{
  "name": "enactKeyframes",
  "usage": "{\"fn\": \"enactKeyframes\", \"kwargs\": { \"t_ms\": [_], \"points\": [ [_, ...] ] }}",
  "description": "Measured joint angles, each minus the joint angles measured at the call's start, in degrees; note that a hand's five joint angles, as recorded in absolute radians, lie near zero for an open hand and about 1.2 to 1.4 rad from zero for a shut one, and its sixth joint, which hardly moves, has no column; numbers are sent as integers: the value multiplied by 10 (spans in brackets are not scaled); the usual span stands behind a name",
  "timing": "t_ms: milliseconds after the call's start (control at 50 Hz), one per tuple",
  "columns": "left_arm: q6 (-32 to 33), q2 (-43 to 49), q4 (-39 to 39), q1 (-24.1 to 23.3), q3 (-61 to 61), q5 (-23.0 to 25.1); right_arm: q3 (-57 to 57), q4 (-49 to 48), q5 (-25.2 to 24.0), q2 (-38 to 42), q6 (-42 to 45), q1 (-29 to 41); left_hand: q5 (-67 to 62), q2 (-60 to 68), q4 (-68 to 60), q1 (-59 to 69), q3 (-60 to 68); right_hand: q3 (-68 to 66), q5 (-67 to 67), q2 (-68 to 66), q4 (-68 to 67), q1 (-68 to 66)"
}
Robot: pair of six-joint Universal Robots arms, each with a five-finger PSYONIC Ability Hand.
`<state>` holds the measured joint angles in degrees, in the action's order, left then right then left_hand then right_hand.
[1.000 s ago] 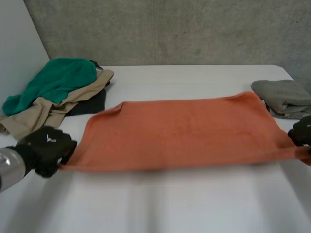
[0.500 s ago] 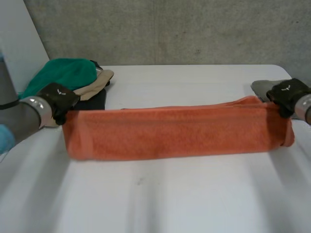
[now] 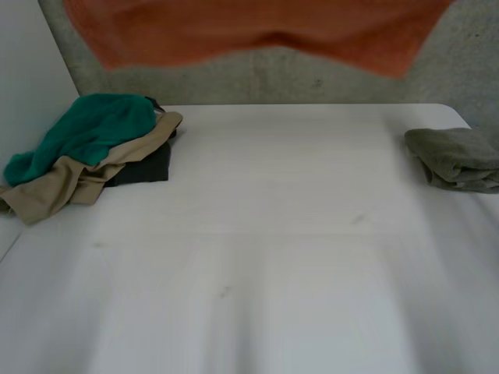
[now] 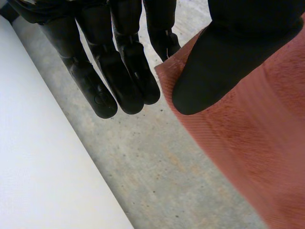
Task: Fold the laundry.
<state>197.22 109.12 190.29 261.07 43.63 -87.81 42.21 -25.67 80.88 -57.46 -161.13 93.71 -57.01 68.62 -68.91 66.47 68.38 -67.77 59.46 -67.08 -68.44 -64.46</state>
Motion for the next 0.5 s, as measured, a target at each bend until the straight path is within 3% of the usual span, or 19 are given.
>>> {"fn": "enactKeyframes", "kwargs": {
  "t_ms": [220,340,500],
  "points": [
    [18,26,-23,14,123,15,65,132,-72,16,36,-25,0,0,0,0,0,0,0,0,0,0],
    [45,27,-28,11,249,54,148,203,-125,20,85,-45,0,0,0,0,0,0,0,0,0,0],
    [153,3,-64,14,424,84,277,307,-172,-6,188,-93,0,0,0,0,0,0,0,0,0,0]
  ]
}}
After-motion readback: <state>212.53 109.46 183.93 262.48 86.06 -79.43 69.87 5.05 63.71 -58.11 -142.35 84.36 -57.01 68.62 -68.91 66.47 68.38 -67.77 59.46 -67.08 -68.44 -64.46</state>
